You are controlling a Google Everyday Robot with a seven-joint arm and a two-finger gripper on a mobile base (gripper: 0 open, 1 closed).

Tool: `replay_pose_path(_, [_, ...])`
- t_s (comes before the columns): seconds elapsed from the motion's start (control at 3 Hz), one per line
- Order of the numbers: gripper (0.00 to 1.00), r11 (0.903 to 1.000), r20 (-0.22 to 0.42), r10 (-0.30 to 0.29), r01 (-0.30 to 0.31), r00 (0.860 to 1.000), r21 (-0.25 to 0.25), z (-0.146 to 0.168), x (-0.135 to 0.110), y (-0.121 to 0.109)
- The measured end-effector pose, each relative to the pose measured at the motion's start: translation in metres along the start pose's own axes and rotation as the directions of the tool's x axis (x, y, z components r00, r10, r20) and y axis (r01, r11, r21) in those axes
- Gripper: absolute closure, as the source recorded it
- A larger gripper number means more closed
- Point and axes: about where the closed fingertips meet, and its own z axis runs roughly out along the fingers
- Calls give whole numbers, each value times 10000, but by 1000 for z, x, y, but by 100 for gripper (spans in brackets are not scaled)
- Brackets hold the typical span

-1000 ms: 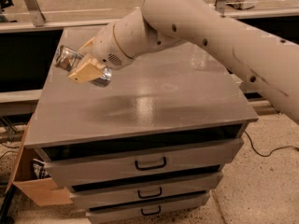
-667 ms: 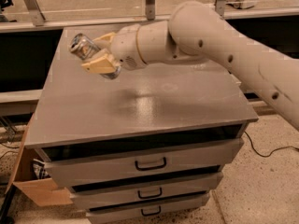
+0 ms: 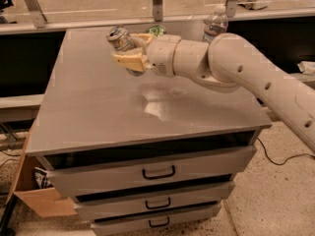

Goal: Place redbull can upright

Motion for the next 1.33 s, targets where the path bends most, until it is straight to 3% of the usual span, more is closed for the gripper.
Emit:
replay_pose_path(0.33, [100, 9965, 115, 830, -831, 9965, 100, -3, 11, -11])
replay_pose_path(0.67, [100, 9794, 48, 2005, -2004, 9797, -242, -2, 26, -19])
replay_pose_path(1.0, [100, 9637, 390, 2647, -2630, 9635, -453, 1, 33, -17])
replay_pose_path(1.33, [100, 9542, 908, 2973, -2925, 9504, -627, 3, 41, -11])
